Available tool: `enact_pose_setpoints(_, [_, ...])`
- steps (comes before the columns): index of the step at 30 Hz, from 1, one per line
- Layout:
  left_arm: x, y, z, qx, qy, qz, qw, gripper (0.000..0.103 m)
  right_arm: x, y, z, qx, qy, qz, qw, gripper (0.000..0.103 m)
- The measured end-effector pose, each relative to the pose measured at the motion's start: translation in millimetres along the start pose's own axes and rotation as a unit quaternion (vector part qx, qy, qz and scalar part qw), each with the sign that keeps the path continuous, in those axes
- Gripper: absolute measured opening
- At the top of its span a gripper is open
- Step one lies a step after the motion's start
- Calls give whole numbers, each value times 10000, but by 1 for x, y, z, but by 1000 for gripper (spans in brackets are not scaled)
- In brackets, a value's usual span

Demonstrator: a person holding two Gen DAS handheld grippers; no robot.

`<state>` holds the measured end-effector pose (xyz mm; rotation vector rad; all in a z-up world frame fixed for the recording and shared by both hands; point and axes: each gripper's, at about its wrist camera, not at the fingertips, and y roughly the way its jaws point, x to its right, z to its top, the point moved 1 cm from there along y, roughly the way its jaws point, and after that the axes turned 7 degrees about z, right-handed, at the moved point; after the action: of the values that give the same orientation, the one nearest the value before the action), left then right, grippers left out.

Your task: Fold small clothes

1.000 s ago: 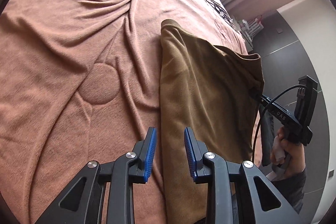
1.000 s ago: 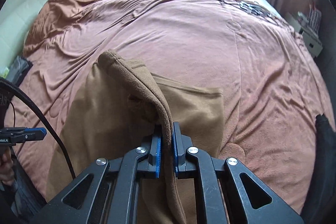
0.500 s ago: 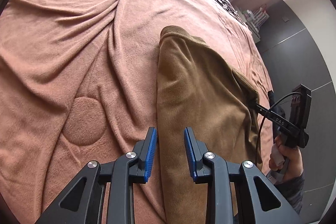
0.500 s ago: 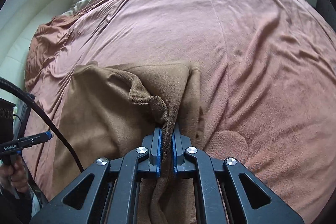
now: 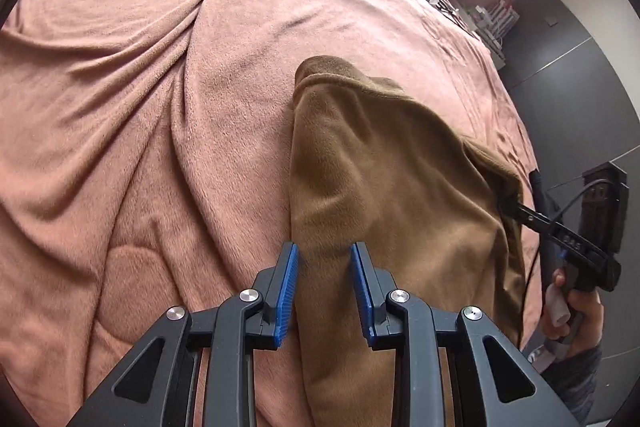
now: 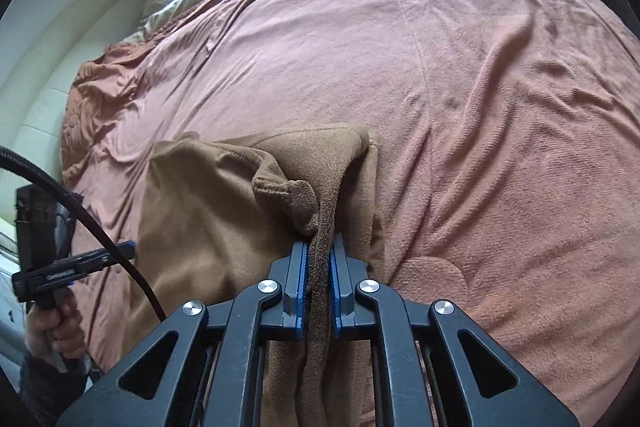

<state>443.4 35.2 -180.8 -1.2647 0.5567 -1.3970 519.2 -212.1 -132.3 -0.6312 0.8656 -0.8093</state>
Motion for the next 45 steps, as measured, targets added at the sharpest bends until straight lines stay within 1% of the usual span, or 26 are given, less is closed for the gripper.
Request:
enact_pose_setpoints(1, [-1, 2, 3, -13, 40, 45, 10000, 29, 1, -1, 2, 29, -20, -3, 10000, 20])
enact_pose_setpoints(2, [-1, 4, 5, -16, 59, 82, 9999, 29, 3, -1, 4, 46, -31, -4, 10000, 27])
enact_pose_setpoints(3, [-2, 4, 8, 3, 57, 120, 9999, 29, 4, -1, 6, 83, -16, 58, 9999, 43])
enact_pose_setpoints(4, [-3, 4, 11, 36, 53, 141, 9999, 29, 4, -1, 7, 117, -14, 108, 9999, 51])
enact_pose_setpoints(6, [-3, 4, 17, 93, 85, 190, 9997, 29, 4, 2, 10, 119, -73, 205, 9997, 51])
enact_pose_setpoints(8, [-3, 7, 23, 92, 113, 194, 9997, 29, 3, 10, 14, 68, -104, 187, 9997, 51])
enact_pose_setpoints(10, [-1, 11, 30, 74, 167, 189, 9997, 29, 3, 16, 16, 50, -163, 112, 9998, 51])
enact_pose_setpoints(11, [1, 12, 34, 71, 207, 201, 9996, 29, 2, 19, 17, 21, -184, -3, 9998, 51])
enact_pose_setpoints(12, [3, 14, 38, 66, 256, 229, 9994, 29, 3, 21, 19, 39, -209, -183, 9996, 46])
enact_pose_setpoints(13, [5, 16, 43, 70, 304, 284, 9991, 30, 1, 23, 21, 81, -243, -336, 9991, 27])
enact_pose_setpoints(14, [7, 17, 46, 76, 338, 323, 9989, 30, 3, 22, 23, 107, -246, -469, 9985, 17])
enact_pose_setpoints(16, [12, 20, 54, 116, 425, 422, 9981, 30, 9, 22, 26, 129, -110, -469, 9988, 9])
enact_pose_setpoints(17, [14, 23, 58, 133, 462, 476, 9977, 30, 10, 22, 26, 120, -135, -484, 9987, 9])
enact_pose_setpoints(19, [17, 28, 65, 156, 478, 540, 9973, 30, 8, 28, 23, 54, -277, -675, 9973, 8])
enact_pose_setpoints(21, [18, 34, 72, 174, 490, 593, 9969, 30, 10, 35, 22, 18, -299, -738, 9968, 8])
enact_pose_setpoints(23, [19, 44, 79, 198, 577, 725, 9955, 30, 13, 40, 23, -12, -246, -728, 9970, 9])
enact_pose_setpoints(24, [20, 49, 81, 195, 659, 813, 9943, 32, 14, 43, 26, -38, -178, -708, 9973, 9])
enact_pose_setpoints(26, [20, 57, 85, 205, 745, 922, 9927, 34, 18, 45, 27, -96, -98, -756, 9970, 17])
enact_pose_setpoints(28, [19, 57, 88, 221, 703, 924, 9930, 35, 16, 40, 29, -127, -95, -888, 9959, 35])
enact_pose_setpoints(31, [22, 46, 84, 230, 766, 1039, 9914, 35, 8, 26, 26, -148, -161, -1027, 9945, 47])
enact_pose_setpoints(32, [23, 44, 82, 240, 798, 1058, 9909, 35, 5, 18, 24, -123, -181, -966, 9951, 47])
enact_pose_setpoints(34, [22, 37, 74, 160, 781, 973, 9921, 35, 3, 8, 18, -146, -160, -805, 9965, 49])
enact_pose_setpoints(36, [20, 29, 62, 88, 704, 820, 9941, 35, -2, -1, 9, -219, -154, -666, 9974, 49])
enact_pose_setpoints(39, [21, 23, 45, 43, 724, 800, 9942, 35, -8, -10, -7, -381, -243, -447, 9980, 49])
enact_pose_setpoints(45, [21, 14, 4, -46, 634, 606, 9961, 35, -18, -24, -46, -522, -363, -458, 9969, 49])
